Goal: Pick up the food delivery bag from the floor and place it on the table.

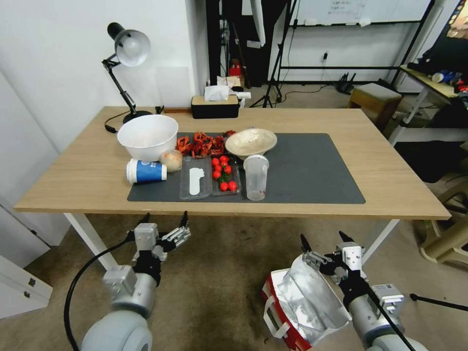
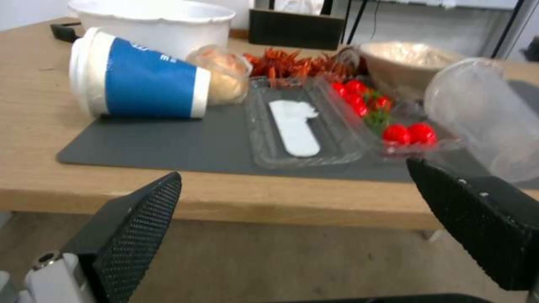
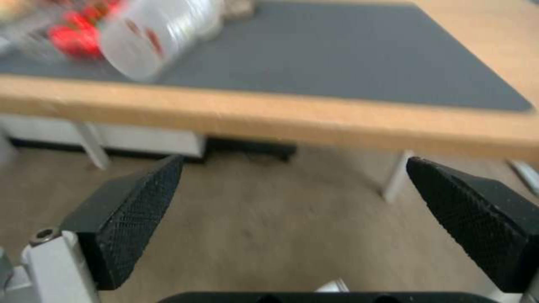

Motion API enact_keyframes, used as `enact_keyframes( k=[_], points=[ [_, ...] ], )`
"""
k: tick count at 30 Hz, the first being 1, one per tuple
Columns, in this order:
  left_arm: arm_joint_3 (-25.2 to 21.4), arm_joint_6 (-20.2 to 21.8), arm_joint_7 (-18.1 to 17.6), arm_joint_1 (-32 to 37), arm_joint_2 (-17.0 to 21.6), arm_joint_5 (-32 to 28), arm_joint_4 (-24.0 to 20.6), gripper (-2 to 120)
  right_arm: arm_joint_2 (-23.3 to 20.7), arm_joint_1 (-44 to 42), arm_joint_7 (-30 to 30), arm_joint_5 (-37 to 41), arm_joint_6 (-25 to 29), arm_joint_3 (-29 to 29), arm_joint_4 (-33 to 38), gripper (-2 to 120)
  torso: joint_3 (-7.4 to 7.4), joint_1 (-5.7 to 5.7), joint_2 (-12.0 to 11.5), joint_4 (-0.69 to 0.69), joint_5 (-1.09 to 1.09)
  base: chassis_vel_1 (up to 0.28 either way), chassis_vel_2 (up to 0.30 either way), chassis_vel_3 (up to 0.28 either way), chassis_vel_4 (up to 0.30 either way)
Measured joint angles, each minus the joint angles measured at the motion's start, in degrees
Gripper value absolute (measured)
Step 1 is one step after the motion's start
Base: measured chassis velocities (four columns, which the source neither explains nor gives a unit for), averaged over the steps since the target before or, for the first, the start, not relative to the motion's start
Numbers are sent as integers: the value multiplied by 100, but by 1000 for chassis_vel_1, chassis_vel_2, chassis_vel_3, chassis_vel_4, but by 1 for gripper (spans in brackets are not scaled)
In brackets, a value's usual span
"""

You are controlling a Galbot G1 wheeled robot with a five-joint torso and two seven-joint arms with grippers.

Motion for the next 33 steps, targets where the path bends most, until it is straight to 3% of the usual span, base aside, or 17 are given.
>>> enact_keyframes(
  k=[4,10,13,23,33],
  points=[
    [227,-167,-257,148,220,-174,-31,100,-165,133,-335,299,349,199,-166,100,0,0,0,4,3,0,0,0,0],
    [227,-383,-259,337,240,-51,-77,100,-182,151,-386,344,438,222,-196,100,0,0,0,4,2,0,0,0,0],
    [225,-606,-253,414,224,1,-83,100,-161,187,-640,476,979,261,-390,100,0,0,0,3,2,0,0,0,0],
    [237,-1085,-314,435,236,-219,78,100,-123,118,-673,329,1198,293,-491,100,0,0,0,3,2,0,0,0,0],
    [248,-1170,-307,367,261,-408,193,100,-66,88,-669,208,1269,295,-538,100,-60,-51,-111,2,1,0,0,0,0]
  ],
)
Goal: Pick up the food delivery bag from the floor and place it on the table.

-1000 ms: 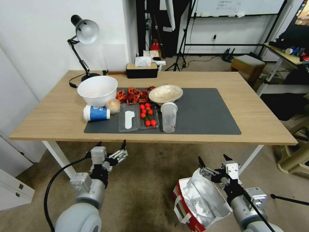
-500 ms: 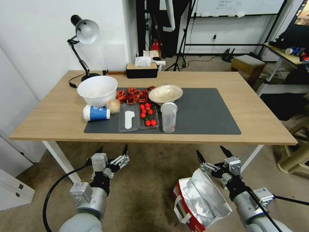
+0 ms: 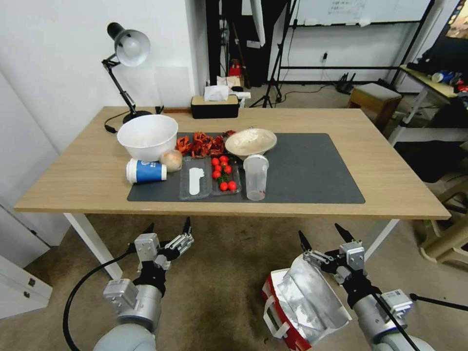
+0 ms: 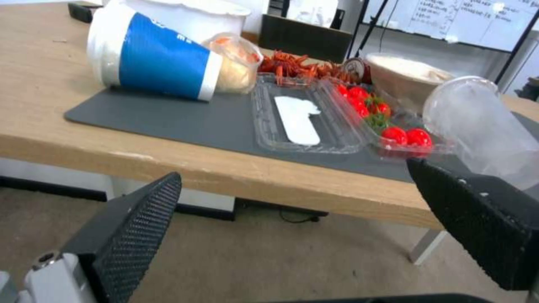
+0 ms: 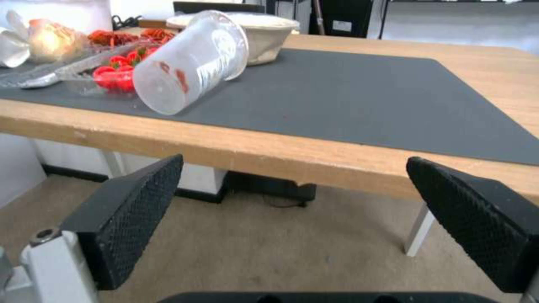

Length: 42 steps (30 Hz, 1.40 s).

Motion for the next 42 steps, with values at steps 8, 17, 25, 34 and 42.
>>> enact_keyframes(
  k=[8,17,25,34,42],
  points=[
    [0,-12,62,-11,-9,12,44,100,-19,21,-18,26,41,27,-58,100,-158,-121,-280,0,1,0,0,0,0],
    [-17,-29,79,-8,-3,28,99,100,-19,52,-21,40,41,26,-113,100,-287,-223,-511,0,0,0,0,0,0],
    [-21,-7,102,-16,27,27,114,100,-6,51,-56,98,-6,11,-156,100,-414,-326,-738,0,0,0,0,0,0],
    [-21,2,114,-34,49,21,153,100,-2,87,-91,105,-23,-5,-229,100,-567,-437,-1003,0,0,0,0,0,0],
    [-26,-4,119,-60,86,-13,184,100,23,136,-108,98,-23,-26,-282,100,-688,-522,-1210,1,0,0,0,0,0]
  ],
)
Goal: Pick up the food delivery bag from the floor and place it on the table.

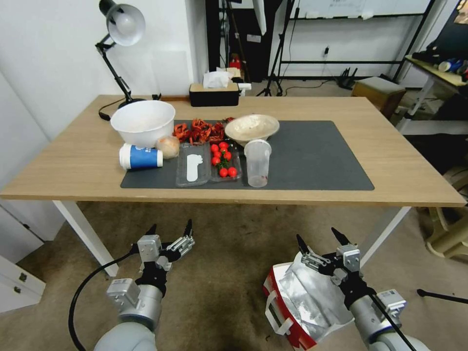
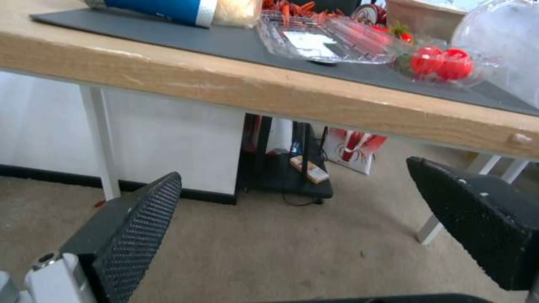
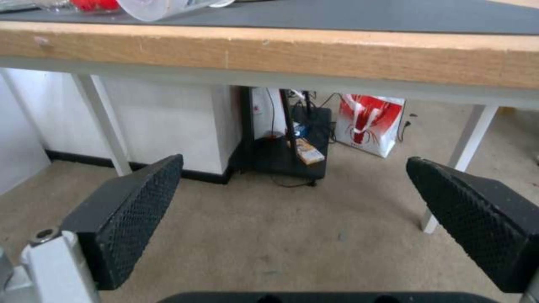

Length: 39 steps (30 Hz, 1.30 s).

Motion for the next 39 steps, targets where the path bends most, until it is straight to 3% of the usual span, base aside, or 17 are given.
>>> enact_keyframes(
  k=[39],
  points=[
    [-18,-65,-21,-9,-24,30,67,100,-65,54,-97,15,-26,10,-106,100,-631,-455,-1085,0,0,0,0,0,0]
  ],
)
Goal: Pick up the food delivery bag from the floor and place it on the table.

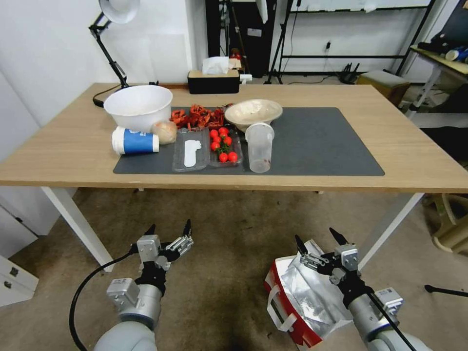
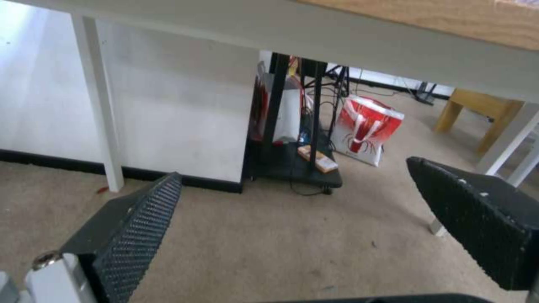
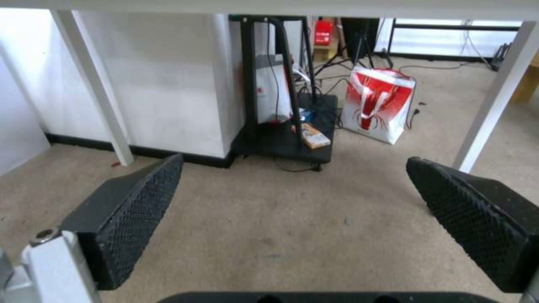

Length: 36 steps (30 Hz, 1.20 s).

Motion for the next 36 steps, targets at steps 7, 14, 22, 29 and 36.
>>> enact_keyframes(
  k=[7,14,22,29,36],
  points=[
    [-2,-20,-1,18,-13,32,0,100,-11,-16,-64,0,-34,1,1,100,-81,-59,-139,0,0,0,0,0,0],
    [6,-26,6,29,-21,45,2,100,-7,-10,-75,-5,-38,0,-12,100,-173,-124,-297,0,0,0,0,0,0],
    [6,-33,13,38,-13,48,13,100,-5,-14,-78,-10,-37,-7,-47,100,-315,-205,-519,0,0,0,0,0,0],
    [7,-33,-14,48,-13,44,22,100,-13,13,-78,-7,-37,-10,-87,100,-426,-272,-699,0,0,0,0,0,0],
    [7,-37,-25,29,-13,28,51,100,-14,25,-90,-8,-37,-18,-130,100,-531,-338,-869,-1,0,0,0,0,0]
  ],
)
